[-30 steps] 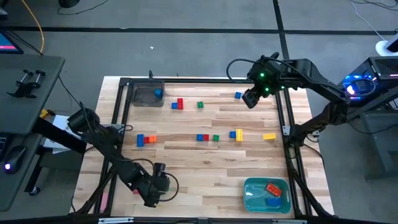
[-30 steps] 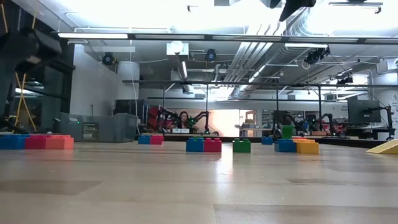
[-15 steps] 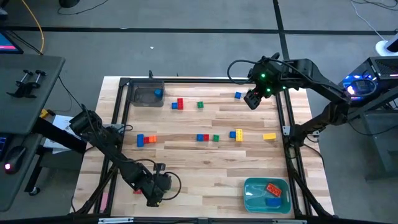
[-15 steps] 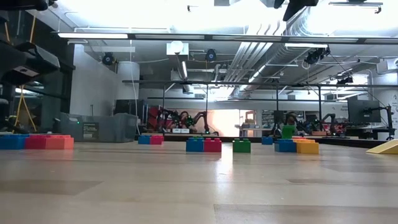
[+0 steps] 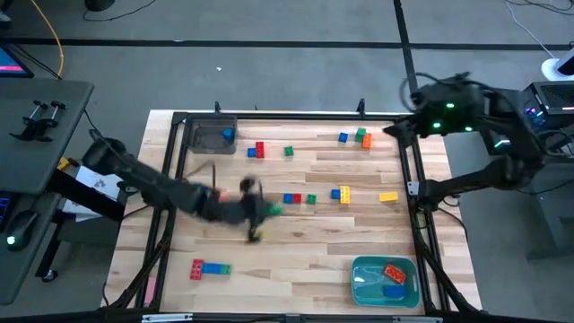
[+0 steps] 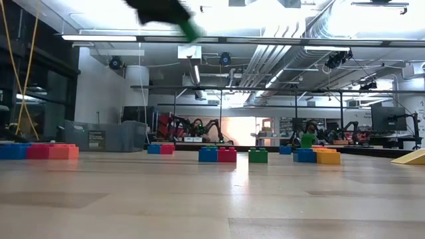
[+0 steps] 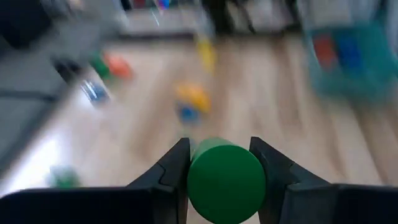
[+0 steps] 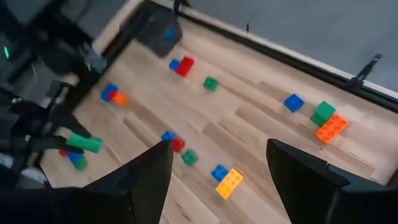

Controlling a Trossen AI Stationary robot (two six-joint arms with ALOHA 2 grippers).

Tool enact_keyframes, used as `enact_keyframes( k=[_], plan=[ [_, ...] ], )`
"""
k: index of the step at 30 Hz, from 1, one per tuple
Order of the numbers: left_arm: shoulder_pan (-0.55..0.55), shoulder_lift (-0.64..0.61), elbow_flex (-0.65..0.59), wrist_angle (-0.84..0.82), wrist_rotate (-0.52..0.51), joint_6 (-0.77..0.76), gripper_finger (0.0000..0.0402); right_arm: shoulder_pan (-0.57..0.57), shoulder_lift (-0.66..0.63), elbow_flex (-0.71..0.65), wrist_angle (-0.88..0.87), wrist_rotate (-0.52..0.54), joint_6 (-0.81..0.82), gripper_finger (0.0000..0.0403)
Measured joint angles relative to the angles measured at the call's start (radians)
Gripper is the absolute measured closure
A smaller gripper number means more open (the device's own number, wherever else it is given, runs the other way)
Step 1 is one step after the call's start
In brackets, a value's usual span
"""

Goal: Sort blocks by size
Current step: Put the right green block into the blue bin

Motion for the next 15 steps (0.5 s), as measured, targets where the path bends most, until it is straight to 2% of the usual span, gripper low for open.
enact_keyframes(
  k=[5, 9, 12, 15],
  plan=[
    [0.182, 0.081, 0.005, 0.488, 0.158, 0.072, 0.0304, 0.000, -0.059, 0.000, -0.001, 0.039, 0.069, 0.0146],
    [0.208, 0.255, 0.100, 0.552, 0.222, 0.013, 0.0304, 0.000, -0.075, 0.000, -0.027, 0.062, 0.093, 0.0146],
    [0.183, 0.416, 0.235, 0.568, 0.297, -0.013, 0.0304, 0.000, -0.074, 0.000, -0.059, 0.071, 0.097, 0.0146],
    [0.152, 0.582, 0.395, 0.607, 0.330, -0.014, 0.0304, 0.000, -0.069, 0.000, -0.063, 0.078, 0.093, 0.0146]
  ],
)
